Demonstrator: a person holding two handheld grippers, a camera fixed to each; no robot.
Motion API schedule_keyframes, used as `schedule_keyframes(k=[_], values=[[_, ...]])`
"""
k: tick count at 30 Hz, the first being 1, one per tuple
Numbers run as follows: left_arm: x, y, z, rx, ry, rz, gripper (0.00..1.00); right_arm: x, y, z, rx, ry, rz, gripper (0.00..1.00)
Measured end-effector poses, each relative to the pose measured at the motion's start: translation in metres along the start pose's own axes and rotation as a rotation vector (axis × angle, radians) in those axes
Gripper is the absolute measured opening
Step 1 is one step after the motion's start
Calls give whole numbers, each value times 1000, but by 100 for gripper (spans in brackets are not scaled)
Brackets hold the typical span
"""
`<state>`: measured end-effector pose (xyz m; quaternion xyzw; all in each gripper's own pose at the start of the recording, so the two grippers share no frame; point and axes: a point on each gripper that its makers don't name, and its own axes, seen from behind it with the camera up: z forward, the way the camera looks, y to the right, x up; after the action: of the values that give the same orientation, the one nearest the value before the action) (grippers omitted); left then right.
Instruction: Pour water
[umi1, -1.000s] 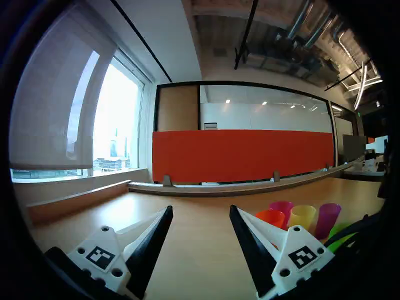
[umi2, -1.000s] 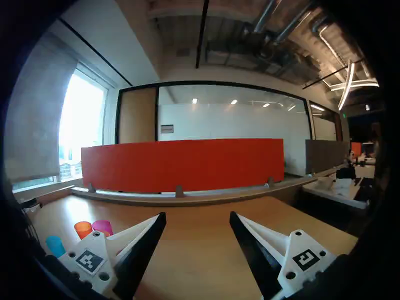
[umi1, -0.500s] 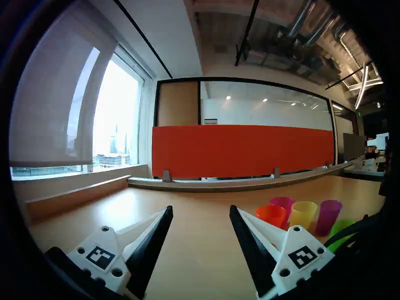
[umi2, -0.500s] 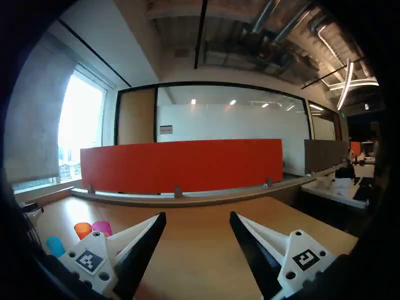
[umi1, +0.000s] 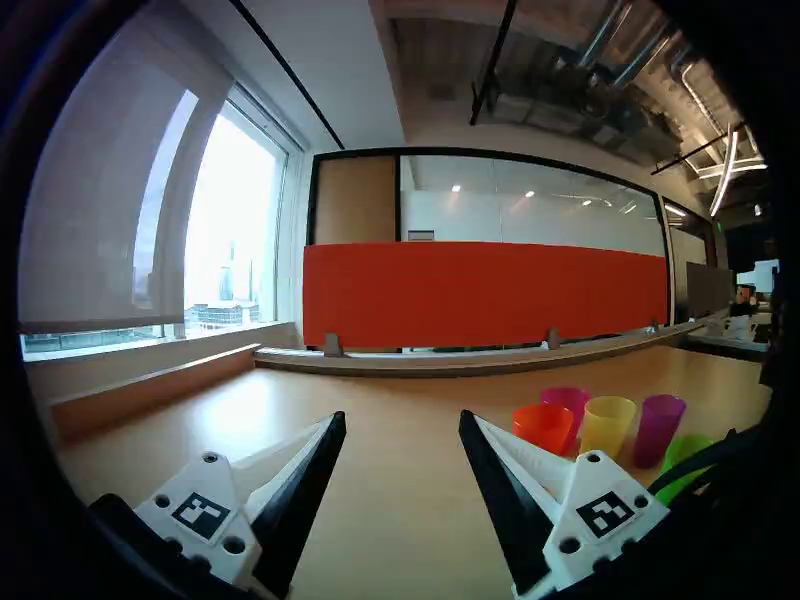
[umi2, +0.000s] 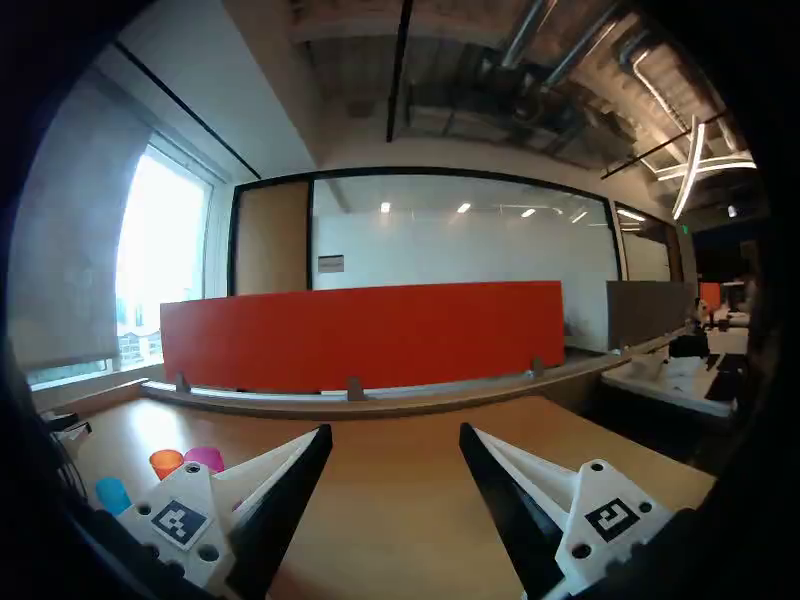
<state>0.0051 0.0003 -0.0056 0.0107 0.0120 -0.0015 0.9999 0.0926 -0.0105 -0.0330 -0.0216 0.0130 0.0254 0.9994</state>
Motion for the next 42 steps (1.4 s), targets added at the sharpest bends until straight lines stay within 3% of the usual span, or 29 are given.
schedule_keyframes(k=[20, 30, 42], values=[[-6, 1, 3, -4, -25, 2, 83, 6, -1, -4, 10, 24, -5, 98], [-6, 0, 3, -4, -25, 3, 84, 13, -3, -8, 27, 80, -48, 99], [-6, 0, 3, -4, -25, 2, 83, 2, -1, -6, 46, 110, -77, 99]])
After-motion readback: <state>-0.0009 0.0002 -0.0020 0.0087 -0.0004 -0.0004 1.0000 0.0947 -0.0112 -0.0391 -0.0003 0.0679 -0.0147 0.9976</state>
